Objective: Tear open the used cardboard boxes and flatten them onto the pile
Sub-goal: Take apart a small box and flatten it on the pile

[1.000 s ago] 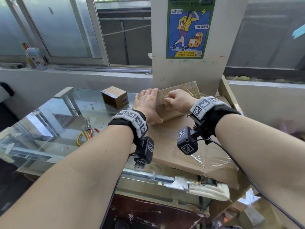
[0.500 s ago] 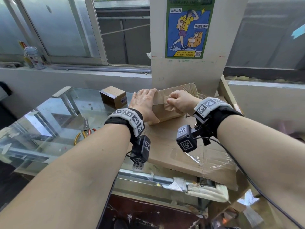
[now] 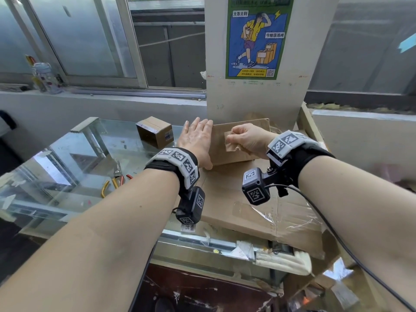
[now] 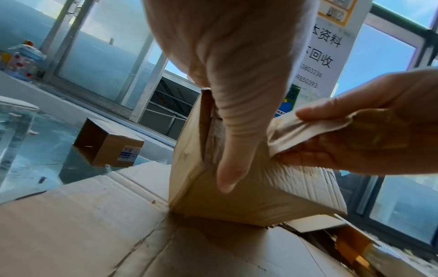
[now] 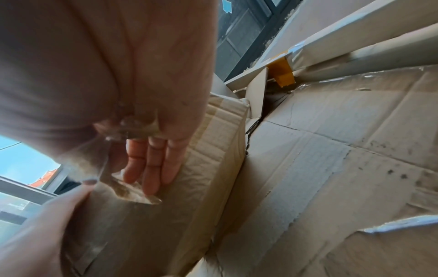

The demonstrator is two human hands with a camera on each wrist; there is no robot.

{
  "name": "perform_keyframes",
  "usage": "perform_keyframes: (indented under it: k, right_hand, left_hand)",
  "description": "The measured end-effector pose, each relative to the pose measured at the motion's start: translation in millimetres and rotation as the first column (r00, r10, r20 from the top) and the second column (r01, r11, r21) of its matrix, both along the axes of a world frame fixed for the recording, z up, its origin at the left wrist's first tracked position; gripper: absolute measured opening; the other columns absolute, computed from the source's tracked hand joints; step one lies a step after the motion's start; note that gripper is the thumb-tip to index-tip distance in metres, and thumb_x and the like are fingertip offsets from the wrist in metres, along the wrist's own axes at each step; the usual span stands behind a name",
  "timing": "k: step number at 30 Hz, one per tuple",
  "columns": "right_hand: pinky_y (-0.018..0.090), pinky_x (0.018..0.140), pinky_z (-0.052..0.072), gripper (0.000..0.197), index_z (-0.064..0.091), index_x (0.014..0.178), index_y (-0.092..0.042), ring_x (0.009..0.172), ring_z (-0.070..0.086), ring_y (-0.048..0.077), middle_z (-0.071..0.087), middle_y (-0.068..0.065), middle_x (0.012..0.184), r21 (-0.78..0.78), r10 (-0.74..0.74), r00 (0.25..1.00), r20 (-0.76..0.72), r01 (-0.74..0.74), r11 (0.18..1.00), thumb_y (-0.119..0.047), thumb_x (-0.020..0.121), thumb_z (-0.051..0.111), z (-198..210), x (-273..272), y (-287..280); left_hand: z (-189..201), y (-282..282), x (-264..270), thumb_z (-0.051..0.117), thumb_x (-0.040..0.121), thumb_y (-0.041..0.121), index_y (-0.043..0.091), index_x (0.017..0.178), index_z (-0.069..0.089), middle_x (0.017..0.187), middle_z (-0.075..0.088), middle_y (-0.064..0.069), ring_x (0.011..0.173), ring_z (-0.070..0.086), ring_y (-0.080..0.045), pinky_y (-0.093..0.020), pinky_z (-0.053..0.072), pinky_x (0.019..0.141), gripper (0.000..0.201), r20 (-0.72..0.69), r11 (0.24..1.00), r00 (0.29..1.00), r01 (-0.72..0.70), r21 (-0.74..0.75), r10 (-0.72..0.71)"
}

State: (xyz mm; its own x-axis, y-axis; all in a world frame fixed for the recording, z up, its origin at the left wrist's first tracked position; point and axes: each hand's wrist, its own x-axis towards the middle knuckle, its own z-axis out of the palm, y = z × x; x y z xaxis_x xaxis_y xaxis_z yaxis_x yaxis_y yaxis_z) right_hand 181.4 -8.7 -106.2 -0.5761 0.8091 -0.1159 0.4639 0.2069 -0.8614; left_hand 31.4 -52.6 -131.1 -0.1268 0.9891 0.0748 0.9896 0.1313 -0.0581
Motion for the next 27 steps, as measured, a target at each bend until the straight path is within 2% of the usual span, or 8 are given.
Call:
perform_keyframes:
  k: [3, 5, 8, 12, 16, 21, 24, 27]
  right_hand:
    - [0.015, 0.031, 0.026, 0.027, 0.048, 0.070, -0.012, 0.034, 0.035, 0.004, 0.055, 0.006, 0.065, 0.026, 0.041, 0.999, -0.007, -0.041, 0.999, -0.008, 0.097, 0.048, 2.4, -1.9, -2.4]
    - [0.016, 0.031, 0.027, 0.026, 0.049, 0.070, -0.010, 0.035, 0.036, 0.006, 0.054, 0.009, 0.067, 0.063, 0.064, 0.998, -0.010, -0.063, 0.996, -0.008, 0.096, 0.049, 4.5, -3.9, -3.7]
    - [0.016, 0.031, 0.028, 0.016, 0.054, 0.080, -0.003, 0.031, 0.037, 0.004, 0.053, 0.007, 0.062, 0.087, 0.065, 0.998, -0.009, -0.063, 0.994, -0.007, 0.095, 0.050, 5.3, -2.7, -3.4]
    - [0.015, 0.031, 0.027, 0.021, 0.052, 0.076, -0.008, 0.029, 0.037, 0.003, 0.051, 0.001, 0.054, -0.014, 0.020, 0.997, -0.076, -0.021, 1.000, -0.007, 0.096, 0.049, 0.9, 1.4, -3.8]
    - [0.014, 0.031, 0.027, 0.017, 0.054, 0.080, -0.008, 0.032, 0.038, 0.003, 0.053, 0.002, 0.057, -0.108, 0.043, 0.991, -0.124, -0.057, 0.993, -0.010, 0.096, 0.052, -0.9, 2.9, -5.3]
    - [0.013, 0.032, 0.026, 0.016, 0.054, 0.080, -0.010, 0.036, 0.038, 0.004, 0.053, 0.002, 0.061, -0.148, 0.048, 0.979, -0.198, -0.078, 0.986, -0.011, 0.095, 0.053, -0.8, 7.3, -6.7]
    - [0.013, 0.033, 0.024, 0.014, 0.054, 0.081, -0.010, 0.036, 0.036, 0.003, 0.052, -0.002, 0.056, -0.188, 0.073, 0.970, -0.230, -0.118, 0.975, -0.013, 0.095, 0.053, -2.9, 9.6, -5.2]
    - [0.013, 0.031, 0.022, 0.008, 0.056, 0.089, -0.009, 0.033, 0.034, 0.001, 0.053, -0.003, 0.055, -0.212, 0.069, 0.969, -0.238, -0.121, 0.970, -0.014, 0.094, 0.055, -2.7, 11.3, -4.3]
  left_hand:
    - [-2.7, 0.4, 8.7, 0.084, 0.057, 0.052, 0.017, 0.152, -0.007, 0.160, 0.003, -0.004, 0.147, -0.005, -0.021, -0.039, -0.007, 0.119, 0.136, -0.028, 0.994, 0.997, 0.081, 0.070, -0.079]
    - [-6.0, 0.9, 12.9, 0.083, 0.060, 0.051, 0.017, 0.152, -0.004, 0.160, 0.006, -0.003, 0.148, -0.003, -0.021, -0.037, -0.007, 0.119, 0.131, -0.015, 0.985, 0.992, 0.124, 0.123, -0.124]
    - [-8.7, 0.4, 12.2, 0.082, 0.064, 0.047, 0.016, 0.152, 0.003, 0.158, 0.014, -0.003, 0.147, 0.004, -0.020, -0.034, -0.004, 0.119, 0.122, 0.034, 0.984, 0.995, 0.090, 0.152, -0.096]
    - [-8.5, 0.3, 11.5, 0.083, 0.063, 0.045, 0.016, 0.152, 0.006, 0.155, 0.018, -0.003, 0.145, 0.010, -0.021, -0.035, -0.001, 0.120, 0.121, 0.042, 0.989, 0.997, 0.057, 0.134, -0.063]
    - [-8.7, 0.6, 12.4, 0.084, 0.063, 0.043, 0.017, 0.152, 0.007, 0.154, 0.020, -0.002, 0.145, 0.012, -0.021, -0.035, 0.000, 0.120, 0.120, 0.058, 0.992, 0.997, 0.036, 0.125, -0.044]
    - [-7.7, 1.4, 9.3, 0.085, 0.062, 0.042, 0.019, 0.151, 0.009, 0.154, 0.021, -0.002, 0.144, 0.014, -0.020, -0.035, 0.000, 0.120, 0.119, 0.071, 0.991, 0.996, 0.039, 0.131, -0.048]
    - [-8.7, 1.5, 7.3, 0.086, 0.060, 0.042, 0.020, 0.151, 0.011, 0.153, 0.023, -0.001, 0.144, 0.015, -0.020, -0.035, 0.001, 0.120, 0.120, 0.078, 0.991, 0.996, 0.032, 0.133, -0.042]
    - [-8.5, 0.7, 5.3, 0.087, 0.059, 0.042, 0.020, 0.150, 0.012, 0.153, 0.023, -0.001, 0.144, 0.015, -0.019, -0.035, 0.003, 0.120, 0.120, 0.098, 0.993, 0.995, 0.019, 0.119, -0.031]
